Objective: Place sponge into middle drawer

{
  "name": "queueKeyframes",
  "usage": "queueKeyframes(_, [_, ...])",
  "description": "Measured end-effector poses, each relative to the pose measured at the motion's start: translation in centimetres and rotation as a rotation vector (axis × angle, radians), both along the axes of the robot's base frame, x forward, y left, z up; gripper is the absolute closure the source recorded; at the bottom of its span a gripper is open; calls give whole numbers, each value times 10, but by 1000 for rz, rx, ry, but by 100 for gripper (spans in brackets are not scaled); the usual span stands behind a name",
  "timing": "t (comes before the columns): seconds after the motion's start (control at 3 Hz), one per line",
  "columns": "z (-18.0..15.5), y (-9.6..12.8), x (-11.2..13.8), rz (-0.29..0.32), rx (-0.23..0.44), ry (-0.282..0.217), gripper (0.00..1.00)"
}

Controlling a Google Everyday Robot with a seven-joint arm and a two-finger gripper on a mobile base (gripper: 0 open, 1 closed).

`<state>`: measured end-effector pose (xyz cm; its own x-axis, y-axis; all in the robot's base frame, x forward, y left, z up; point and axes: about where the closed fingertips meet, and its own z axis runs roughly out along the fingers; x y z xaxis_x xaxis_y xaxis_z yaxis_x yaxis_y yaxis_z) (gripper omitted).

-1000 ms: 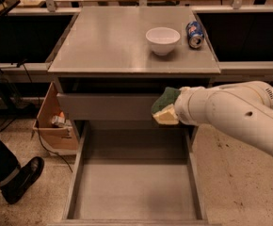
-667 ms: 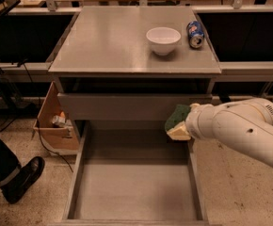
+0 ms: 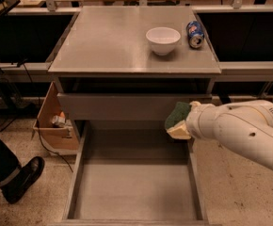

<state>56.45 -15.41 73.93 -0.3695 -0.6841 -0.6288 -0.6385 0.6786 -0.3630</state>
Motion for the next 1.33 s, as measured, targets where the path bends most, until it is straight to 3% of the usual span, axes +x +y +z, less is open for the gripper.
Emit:
queueKeyframes(0.33, [-36, -7, -7, -2, -8, 5, 100])
queueKeyframes(1.0, [-174, -28, -22, -53, 43, 172, 100])
queueKeyframes(1.33, [-241, -19, -26, -66, 123, 258, 100])
